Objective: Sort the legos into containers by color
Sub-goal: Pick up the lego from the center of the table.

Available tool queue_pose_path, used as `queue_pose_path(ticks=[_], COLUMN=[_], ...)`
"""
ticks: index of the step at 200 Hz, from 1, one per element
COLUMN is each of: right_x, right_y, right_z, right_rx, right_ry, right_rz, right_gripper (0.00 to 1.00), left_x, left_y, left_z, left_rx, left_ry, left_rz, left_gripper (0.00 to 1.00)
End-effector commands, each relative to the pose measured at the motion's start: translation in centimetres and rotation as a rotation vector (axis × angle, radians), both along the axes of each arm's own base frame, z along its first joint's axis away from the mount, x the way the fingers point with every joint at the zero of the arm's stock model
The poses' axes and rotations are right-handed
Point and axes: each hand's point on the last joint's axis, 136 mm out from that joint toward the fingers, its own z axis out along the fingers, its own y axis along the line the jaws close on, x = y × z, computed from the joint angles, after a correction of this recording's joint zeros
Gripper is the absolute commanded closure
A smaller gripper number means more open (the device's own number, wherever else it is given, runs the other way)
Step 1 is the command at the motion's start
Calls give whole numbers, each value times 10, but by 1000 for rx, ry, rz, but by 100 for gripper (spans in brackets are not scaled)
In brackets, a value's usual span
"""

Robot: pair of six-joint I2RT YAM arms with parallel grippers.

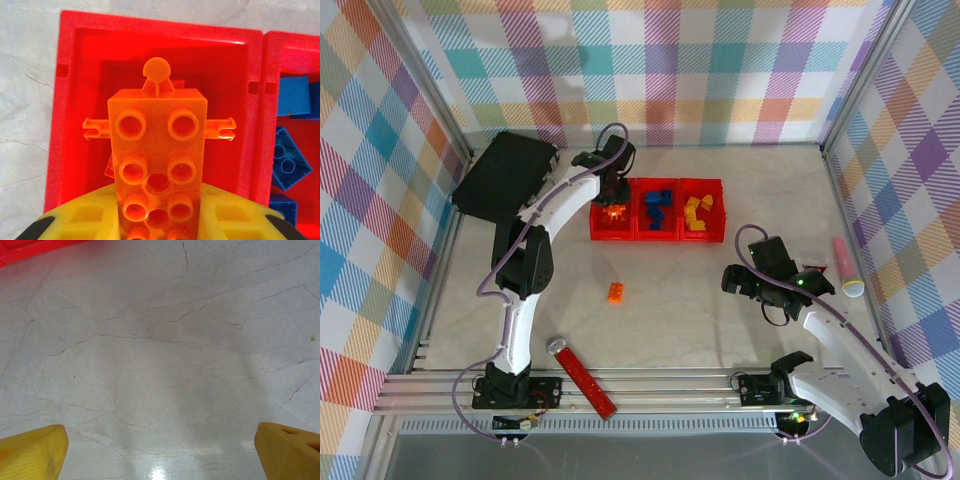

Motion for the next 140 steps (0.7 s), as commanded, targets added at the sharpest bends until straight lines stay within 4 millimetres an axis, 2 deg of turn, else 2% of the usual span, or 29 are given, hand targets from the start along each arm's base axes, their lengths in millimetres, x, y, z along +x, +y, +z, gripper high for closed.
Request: queue_pose_path(ticks=[1,22,38,58,78,109,126,138,140], right_x=[3,3,3,2,2,2,1,0,0], right_y=[-2,-2,-2,-2,-2,-1,-1,0,0], right_z=[6,8,9,10,11,14,15,16,16], right_rx=[-11,-10,-9,-8,-3,6,14,23,24], right_ry=[-7,-4,-4,-6,-6,-10,-10,-10,-11], right_rz=[-3,-2,-1,-4,-4,-9,-14,-17,-18], right_gripper=[4,4,4,4,4,4,4,4,4], left_x=[3,1,0,0,0,1,3,3,2], left_y=[1,5,8,8,7,2,-1,-2,-2], left_z=[-8,-19,-26,-30,-28,-8,15,37,41], left_rx=[3,26,45,49,44,8,-12,-33,-36], left_ry=[24,51,60,61,54,12,-28,-67,-75], left_rz=[-16,-17,-17,-19,-24,-51,-62,-75,-80], left_gripper=[95,93,88,76,58,44,34,26,22])
